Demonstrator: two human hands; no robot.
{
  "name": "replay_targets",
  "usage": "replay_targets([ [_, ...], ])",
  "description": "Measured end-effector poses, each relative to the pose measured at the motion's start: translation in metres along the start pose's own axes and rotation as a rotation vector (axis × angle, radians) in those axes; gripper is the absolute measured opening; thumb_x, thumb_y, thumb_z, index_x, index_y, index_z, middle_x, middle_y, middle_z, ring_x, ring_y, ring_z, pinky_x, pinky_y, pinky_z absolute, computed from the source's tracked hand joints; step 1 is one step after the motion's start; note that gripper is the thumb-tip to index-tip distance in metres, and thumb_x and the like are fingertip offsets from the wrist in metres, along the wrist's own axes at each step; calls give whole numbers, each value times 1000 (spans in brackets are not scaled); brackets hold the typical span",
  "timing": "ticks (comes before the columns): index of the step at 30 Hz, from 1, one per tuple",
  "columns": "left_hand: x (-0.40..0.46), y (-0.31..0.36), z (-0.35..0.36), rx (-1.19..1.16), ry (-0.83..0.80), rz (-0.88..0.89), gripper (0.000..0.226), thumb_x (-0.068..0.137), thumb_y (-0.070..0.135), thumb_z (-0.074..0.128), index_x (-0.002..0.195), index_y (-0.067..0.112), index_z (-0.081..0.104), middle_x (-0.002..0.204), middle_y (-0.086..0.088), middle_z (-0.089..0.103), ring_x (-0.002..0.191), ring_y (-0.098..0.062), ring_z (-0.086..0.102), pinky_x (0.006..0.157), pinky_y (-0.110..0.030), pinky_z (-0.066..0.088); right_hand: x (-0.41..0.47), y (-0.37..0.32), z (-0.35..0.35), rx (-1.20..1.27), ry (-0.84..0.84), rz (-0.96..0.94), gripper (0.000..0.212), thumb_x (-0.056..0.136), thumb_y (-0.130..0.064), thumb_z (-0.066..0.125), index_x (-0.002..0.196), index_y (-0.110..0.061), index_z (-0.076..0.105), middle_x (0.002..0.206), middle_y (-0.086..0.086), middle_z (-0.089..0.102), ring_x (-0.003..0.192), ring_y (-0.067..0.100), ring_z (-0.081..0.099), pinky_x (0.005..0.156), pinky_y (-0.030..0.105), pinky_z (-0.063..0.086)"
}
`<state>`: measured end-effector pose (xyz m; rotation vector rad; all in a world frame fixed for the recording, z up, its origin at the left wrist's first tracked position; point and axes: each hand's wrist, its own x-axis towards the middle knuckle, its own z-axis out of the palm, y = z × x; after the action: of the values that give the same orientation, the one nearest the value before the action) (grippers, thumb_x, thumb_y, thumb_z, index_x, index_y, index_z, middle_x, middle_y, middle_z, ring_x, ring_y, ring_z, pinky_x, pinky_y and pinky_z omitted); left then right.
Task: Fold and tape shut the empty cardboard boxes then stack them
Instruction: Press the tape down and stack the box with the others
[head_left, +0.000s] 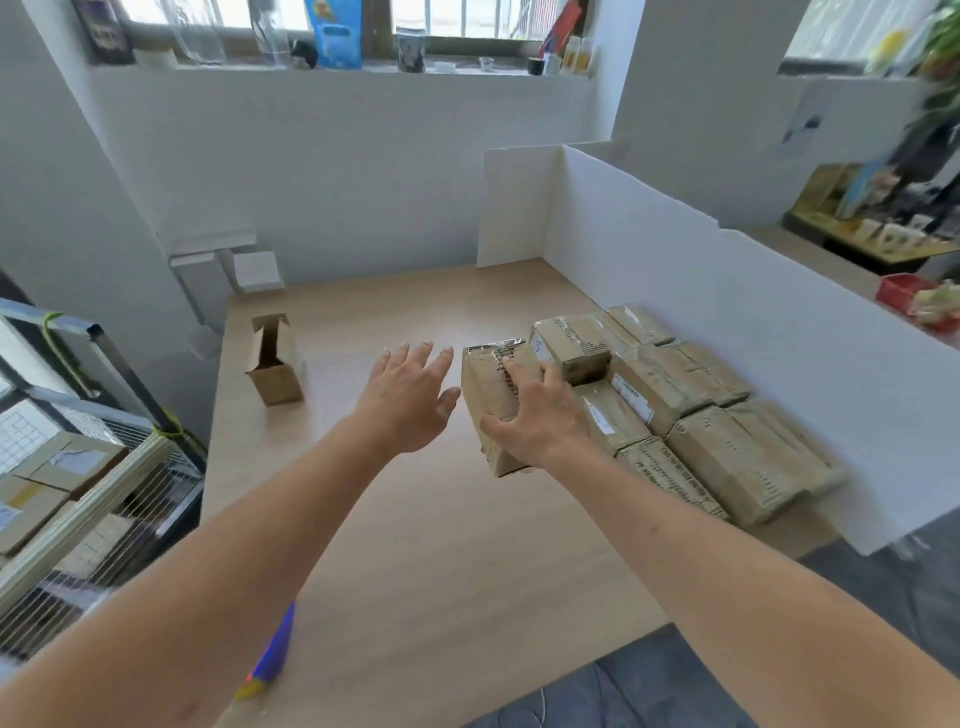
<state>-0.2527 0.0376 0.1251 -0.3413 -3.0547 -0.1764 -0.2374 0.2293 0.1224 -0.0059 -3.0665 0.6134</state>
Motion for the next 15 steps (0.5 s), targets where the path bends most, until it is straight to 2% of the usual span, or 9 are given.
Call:
replay_targets([
  [7, 34, 83, 20, -30, -30, -44, 64, 106, 49, 37, 162, 22, 20, 167, -9, 24, 155, -35, 18, 126, -49, 13, 17, 83, -27, 7, -37, -20, 87, 79, -60, 67, 155, -39, 29, 149, 7, 28, 130, 32, 45, 101, 43, 47],
  [15, 82, 119, 42, -27, -91, -39, 65, 106, 48, 37, 163, 22, 19, 168, -10, 22, 155, -36, 16, 126, -50, 13, 58, 124, -28, 25, -57, -7, 86, 80, -60, 68, 154, -39, 30, 147, 6, 29, 128, 31, 44, 96, 41, 47],
])
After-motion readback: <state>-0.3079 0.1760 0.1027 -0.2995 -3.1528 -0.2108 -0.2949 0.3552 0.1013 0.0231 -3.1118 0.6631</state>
